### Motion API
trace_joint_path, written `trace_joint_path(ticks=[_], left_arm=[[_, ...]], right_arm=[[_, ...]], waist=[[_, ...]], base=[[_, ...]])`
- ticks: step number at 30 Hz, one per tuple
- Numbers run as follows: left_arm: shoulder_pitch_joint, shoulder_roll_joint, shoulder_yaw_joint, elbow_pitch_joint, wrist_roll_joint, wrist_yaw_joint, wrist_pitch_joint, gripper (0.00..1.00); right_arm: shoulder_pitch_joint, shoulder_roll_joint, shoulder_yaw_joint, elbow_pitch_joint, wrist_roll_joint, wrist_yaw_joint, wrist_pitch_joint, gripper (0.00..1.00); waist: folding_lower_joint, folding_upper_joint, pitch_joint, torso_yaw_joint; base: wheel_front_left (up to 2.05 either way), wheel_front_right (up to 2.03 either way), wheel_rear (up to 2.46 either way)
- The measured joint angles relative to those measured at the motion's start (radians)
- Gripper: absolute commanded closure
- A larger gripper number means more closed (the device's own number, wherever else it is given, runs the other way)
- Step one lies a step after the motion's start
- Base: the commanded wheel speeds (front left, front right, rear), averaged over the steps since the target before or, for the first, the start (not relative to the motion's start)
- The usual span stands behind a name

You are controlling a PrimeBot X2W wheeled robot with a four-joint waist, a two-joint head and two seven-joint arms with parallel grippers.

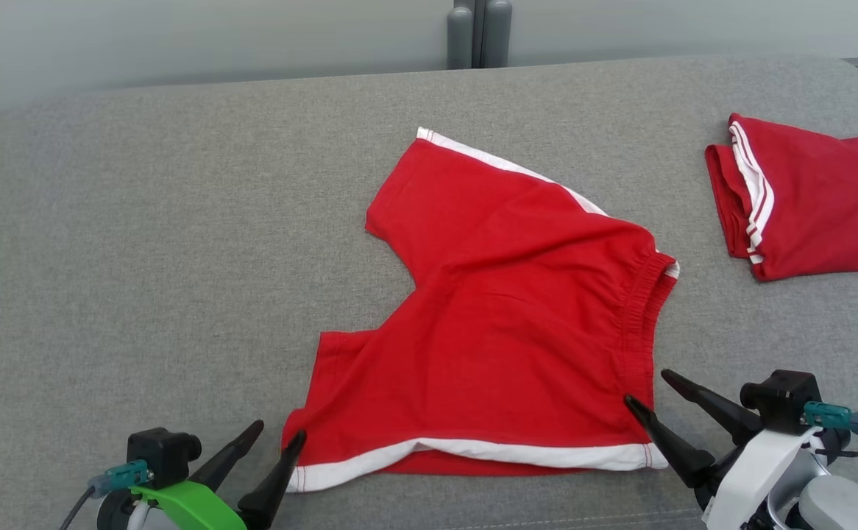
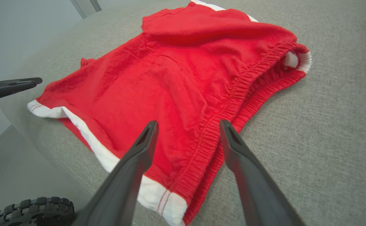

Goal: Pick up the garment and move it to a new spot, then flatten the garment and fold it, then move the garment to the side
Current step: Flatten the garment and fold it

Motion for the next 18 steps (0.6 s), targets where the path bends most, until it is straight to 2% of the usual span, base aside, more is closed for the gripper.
trace_joint_path(ticks=[8, 9, 18], left_arm=[[0.0, 0.018, 0.016, -0.016, 0.008, 0.0, -0.014, 0.0], [0.0, 0.018, 0.03, -0.023, 0.014, 0.001, -0.021, 0.0], [-0.011, 0.025, 0.103, -0.092, 0.043, 0.045, -0.042, 0.0]], right_arm=[[0.022, 0.031, -0.077, -0.013, 0.012, 0.0, 0.0, 0.0], [0.037, 0.038, -0.122, -0.023, 0.02, 0.0, 0.0, 0.0], [0.035, 0.115, -0.324, -0.13, -0.001, -0.011, -0.002, 0.0]], waist=[[0.0, 0.0, -0.003, 0.005], [0.0, 0.0001, -0.007, 0.008], [0.0, 0.0001, -0.012, 0.008]], base=[[0.0, 0.0, 0.0], [0.0, 0.0, 0.0], [0.0, 0.0, 0.0]])
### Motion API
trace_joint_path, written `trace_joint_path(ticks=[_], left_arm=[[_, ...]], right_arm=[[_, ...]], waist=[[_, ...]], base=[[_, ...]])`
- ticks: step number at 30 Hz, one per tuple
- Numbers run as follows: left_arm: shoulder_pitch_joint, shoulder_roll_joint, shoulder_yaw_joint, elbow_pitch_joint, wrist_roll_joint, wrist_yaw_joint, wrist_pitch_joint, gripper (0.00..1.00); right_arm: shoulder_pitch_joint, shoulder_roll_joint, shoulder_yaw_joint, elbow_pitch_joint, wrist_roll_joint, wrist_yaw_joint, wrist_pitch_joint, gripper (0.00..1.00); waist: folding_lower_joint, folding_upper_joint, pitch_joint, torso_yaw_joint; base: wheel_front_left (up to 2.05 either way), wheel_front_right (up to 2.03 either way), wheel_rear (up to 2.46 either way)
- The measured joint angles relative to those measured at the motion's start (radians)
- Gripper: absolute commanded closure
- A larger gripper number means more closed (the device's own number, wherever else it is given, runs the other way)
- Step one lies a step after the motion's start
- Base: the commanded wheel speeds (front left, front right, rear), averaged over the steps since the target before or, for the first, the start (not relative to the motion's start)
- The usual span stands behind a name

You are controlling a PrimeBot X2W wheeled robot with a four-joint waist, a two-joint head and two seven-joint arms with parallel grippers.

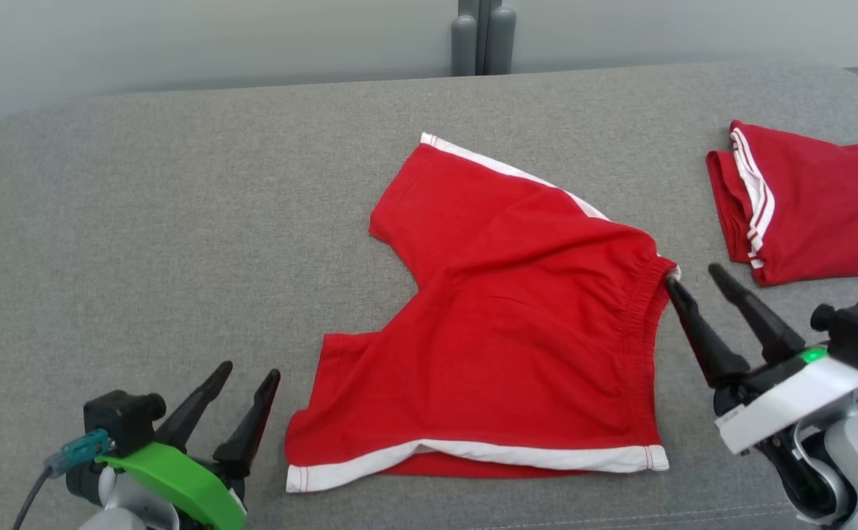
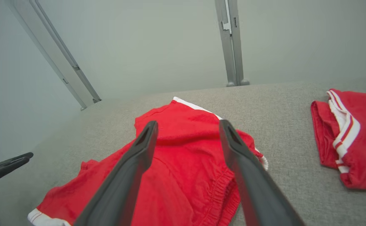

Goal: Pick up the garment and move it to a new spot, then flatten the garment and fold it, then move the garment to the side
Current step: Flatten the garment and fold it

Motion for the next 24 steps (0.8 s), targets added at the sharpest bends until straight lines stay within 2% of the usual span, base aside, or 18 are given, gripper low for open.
trace_joint_path(ticks=[11, 20, 24], left_arm=[[-0.043, 0.0, 0.106, -0.072, 0.019, 0.074, -0.009, 0.0], [-0.051, 0.022, 0.21, -0.104, 0.019, 0.14, -0.009, 0.0], [-0.05, 0.018, 0.272, -0.132, 0.019, 0.15, -0.01, 0.0]], right_arm=[[-0.026, 0.048, -0.195, -0.114, -0.119, -0.093, -0.004, 0.0], [-0.019, 0.063, -0.279, -0.171, -0.199, -0.181, -0.007, 0.0], [0.003, 0.07, -0.313, -0.19, -0.218, -0.197, -0.007, 0.0]], waist=[[0.0, 0.0, -0.012, -0.002], [0.0, 0.0, -0.029, 0.004], [0.0, 0.0, -0.035, 0.004]], base=[[0.0, 0.0, 0.0], [0.0, 0.0, 0.0], [0.0, 0.0, 0.0]])
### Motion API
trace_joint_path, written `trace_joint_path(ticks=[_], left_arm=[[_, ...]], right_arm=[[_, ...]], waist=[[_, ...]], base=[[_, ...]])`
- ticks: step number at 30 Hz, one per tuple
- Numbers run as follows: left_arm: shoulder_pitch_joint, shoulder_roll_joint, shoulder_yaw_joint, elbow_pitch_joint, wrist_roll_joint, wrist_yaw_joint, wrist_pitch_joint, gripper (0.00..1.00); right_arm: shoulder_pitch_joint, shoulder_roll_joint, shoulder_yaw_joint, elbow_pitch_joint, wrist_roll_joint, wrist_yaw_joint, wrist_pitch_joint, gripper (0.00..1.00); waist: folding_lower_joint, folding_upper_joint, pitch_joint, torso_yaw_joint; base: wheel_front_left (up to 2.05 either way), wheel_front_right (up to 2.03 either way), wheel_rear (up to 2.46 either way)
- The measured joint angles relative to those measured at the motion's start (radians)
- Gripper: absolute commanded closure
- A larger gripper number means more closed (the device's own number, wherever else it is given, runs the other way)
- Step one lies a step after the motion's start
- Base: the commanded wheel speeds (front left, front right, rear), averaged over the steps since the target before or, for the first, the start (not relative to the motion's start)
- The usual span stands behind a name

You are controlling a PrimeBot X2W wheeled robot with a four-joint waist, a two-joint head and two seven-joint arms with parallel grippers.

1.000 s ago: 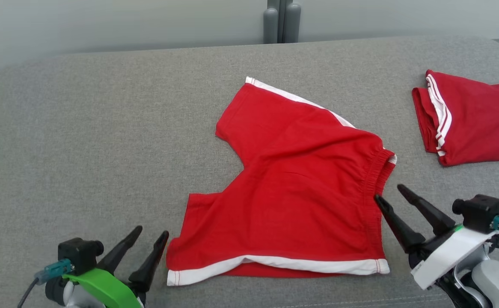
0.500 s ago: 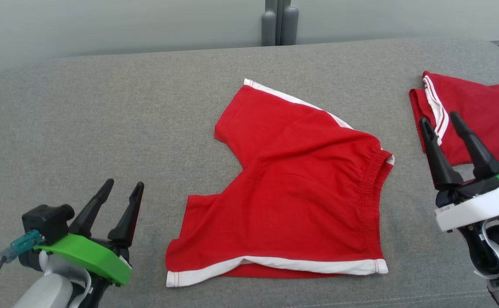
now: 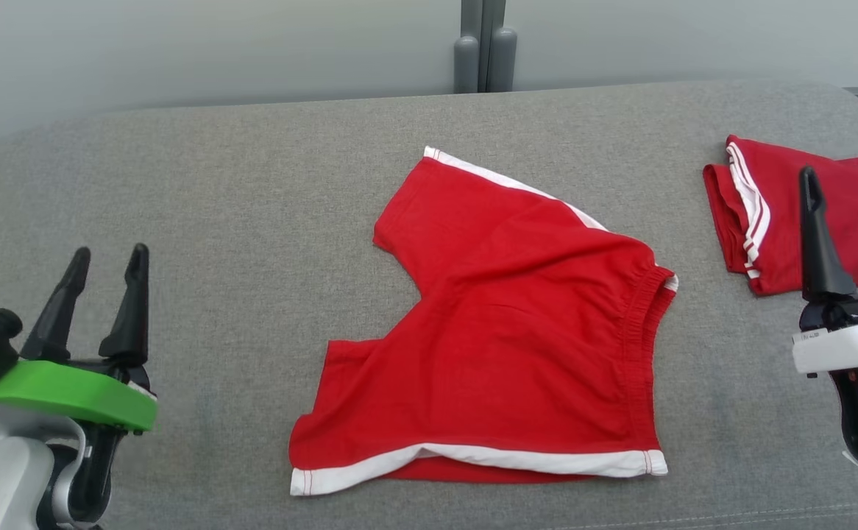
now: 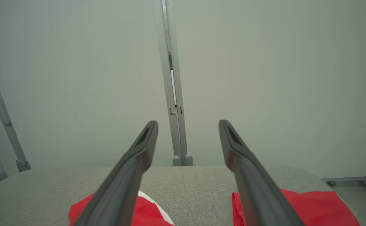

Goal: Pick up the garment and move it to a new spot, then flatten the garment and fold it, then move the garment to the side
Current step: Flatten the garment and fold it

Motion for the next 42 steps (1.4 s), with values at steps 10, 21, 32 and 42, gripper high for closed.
trace_joint_path(ticks=[10, 21, 32, 42], left_arm=[[0.062, -0.016, 0.085, -0.044, 0.062, 0.024, -0.003, 0.0], [0.144, -0.058, 0.118, -0.06, 0.117, 0.029, -0.003, 0.0], [0.181, -0.071, 0.134, -0.094, 0.14, 0.034, -0.003, 0.0], [0.202, -0.086, 0.141, -0.109, 0.153, 0.034, -0.003, 0.0]], right_arm=[[0.165, 0.049, -0.02, 0.051, 0.001, -0.017, 0.0, 0.0], [0.183, 0.078, -0.035, 0.045, -0.012, -0.017, 0.0, 0.0], [0.207, 0.08, -0.031, 0.033, -0.027, -0.015, 0.0, 0.0], [0.208, 0.088, -0.029, 0.03, -0.035, -0.009, 0.0, 0.0]], waist=[[0.0, 0.0, -0.009, 0.001], [0.0, 0.0, -0.028, 0.0], [0.0, 0.0, -0.038, 0.004], [0.0, 0.0, -0.038, 0.003]], base=[[0.0, 0.0, 0.0], [0.0, 0.0, 0.0], [0.0, 0.0, 0.0], [0.0, 0.0, 0.0]])
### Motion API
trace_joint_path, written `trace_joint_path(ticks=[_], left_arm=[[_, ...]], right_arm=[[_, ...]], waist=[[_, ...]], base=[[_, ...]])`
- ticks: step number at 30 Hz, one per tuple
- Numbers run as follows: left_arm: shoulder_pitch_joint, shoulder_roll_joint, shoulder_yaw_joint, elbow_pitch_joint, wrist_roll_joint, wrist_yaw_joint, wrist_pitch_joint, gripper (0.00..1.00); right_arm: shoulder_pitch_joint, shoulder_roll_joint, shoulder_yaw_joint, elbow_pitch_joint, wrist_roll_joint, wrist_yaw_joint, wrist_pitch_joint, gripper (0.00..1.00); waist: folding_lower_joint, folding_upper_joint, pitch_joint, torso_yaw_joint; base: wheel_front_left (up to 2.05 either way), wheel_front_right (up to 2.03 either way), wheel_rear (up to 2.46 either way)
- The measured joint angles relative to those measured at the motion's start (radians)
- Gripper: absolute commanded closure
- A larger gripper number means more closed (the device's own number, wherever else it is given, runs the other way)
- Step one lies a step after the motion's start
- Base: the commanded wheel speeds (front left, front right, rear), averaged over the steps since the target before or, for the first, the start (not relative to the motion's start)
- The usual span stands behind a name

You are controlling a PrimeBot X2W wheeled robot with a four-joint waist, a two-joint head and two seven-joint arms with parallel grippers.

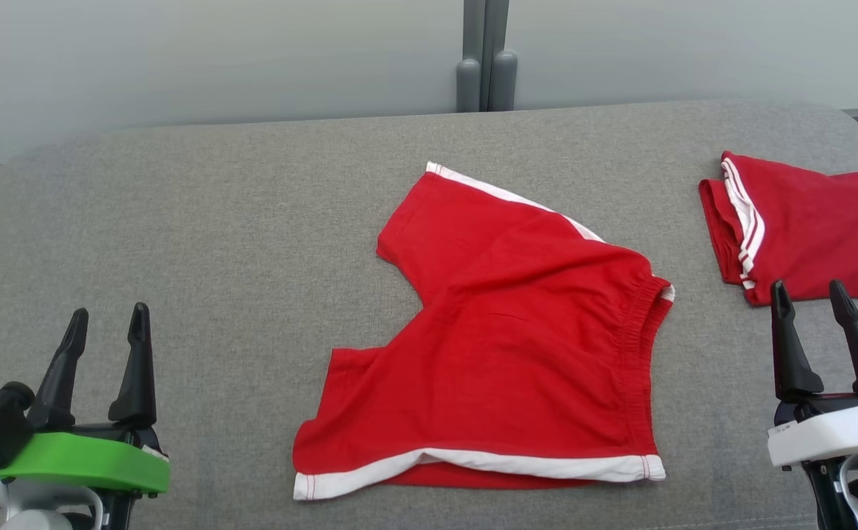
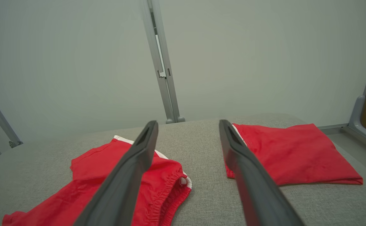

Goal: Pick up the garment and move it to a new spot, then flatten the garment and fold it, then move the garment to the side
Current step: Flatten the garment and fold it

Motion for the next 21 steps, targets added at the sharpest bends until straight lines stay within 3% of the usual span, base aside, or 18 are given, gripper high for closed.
trace_joint_path(ticks=[5, 12, 21], left_arm=[[0.004, -0.004, 0.001, -0.004, 0.005, 0.0, 0.0, 0.0], [0.036, -0.005, -0.047, -0.003, 0.006, -0.003, 0.0, 0.0], [0.081, -0.004, -0.156, -0.005, 0.029, -0.061, 0.047, 0.0]], right_arm=[[0.002, 0.005, 0.007, 0.0, -0.001, 0.008, 0.0, 0.0], [0.054, 0.005, 0.053, 0.03, 0.006, 0.051, 0.0, 0.0], [0.084, -0.003, 0.106, 0.058, 0.034, 0.118, 0.035, 0.0]], waist=[[0.0, 0.0, -0.004, -0.001], [0.0, 0.0, -0.005, -0.002], [0.0, 0.0, 0.024, -0.002]], base=[[0.0, 0.0, 0.0], [0.0, 0.0, 0.0], [0.0, 0.0, 0.0]])
